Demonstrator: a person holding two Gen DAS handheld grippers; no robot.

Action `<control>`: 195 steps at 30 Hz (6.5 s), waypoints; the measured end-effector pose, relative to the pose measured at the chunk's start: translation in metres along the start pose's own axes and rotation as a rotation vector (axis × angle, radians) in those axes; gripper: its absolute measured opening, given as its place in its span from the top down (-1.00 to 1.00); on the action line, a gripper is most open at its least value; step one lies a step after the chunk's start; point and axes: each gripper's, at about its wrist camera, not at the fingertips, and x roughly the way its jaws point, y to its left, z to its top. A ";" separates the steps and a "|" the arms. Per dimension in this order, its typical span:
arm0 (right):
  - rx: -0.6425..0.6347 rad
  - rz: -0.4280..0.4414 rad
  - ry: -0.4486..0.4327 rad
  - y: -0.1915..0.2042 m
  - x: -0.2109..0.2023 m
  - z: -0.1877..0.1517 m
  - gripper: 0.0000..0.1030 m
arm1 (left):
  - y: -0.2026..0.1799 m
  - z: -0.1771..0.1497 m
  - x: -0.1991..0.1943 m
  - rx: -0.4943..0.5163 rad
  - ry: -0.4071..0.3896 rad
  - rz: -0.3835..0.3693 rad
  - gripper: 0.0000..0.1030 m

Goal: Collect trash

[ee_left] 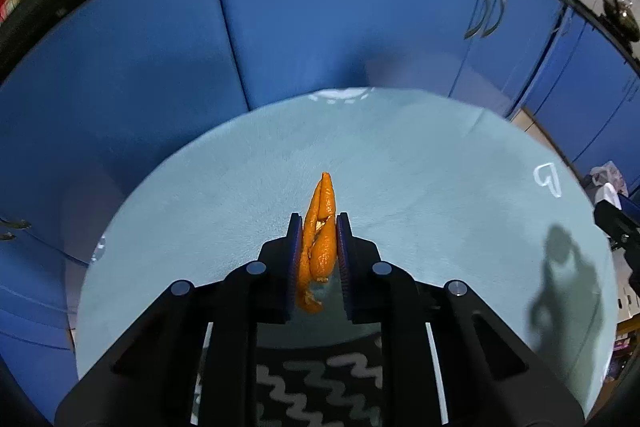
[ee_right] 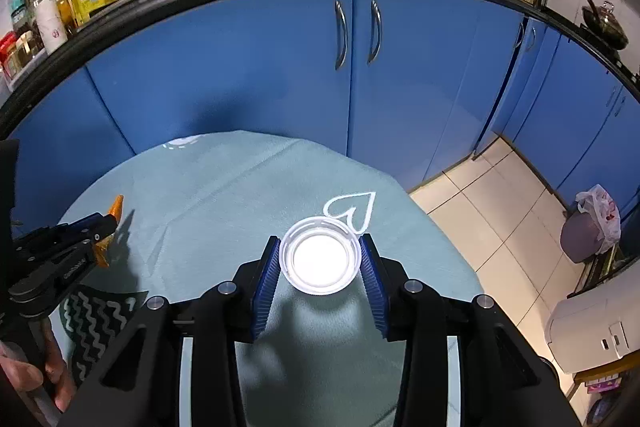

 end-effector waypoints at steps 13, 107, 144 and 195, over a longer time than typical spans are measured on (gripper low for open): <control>0.003 -0.016 -0.093 -0.013 -0.067 -0.015 0.25 | -0.026 -0.005 -0.081 0.036 -0.118 -0.055 0.66; 0.582 -0.460 -0.255 -0.357 -0.247 -0.175 -0.68 | -0.459 -0.086 -0.205 0.612 -0.207 -0.418 -0.92; 0.584 -0.457 -0.271 -0.349 -0.256 -0.173 -0.68 | -0.454 -0.098 -0.209 0.642 -0.187 -0.401 -0.93; 0.585 -0.456 -0.273 -0.346 -0.256 -0.172 -0.68 | -0.456 -0.099 -0.212 0.641 -0.190 -0.403 -0.93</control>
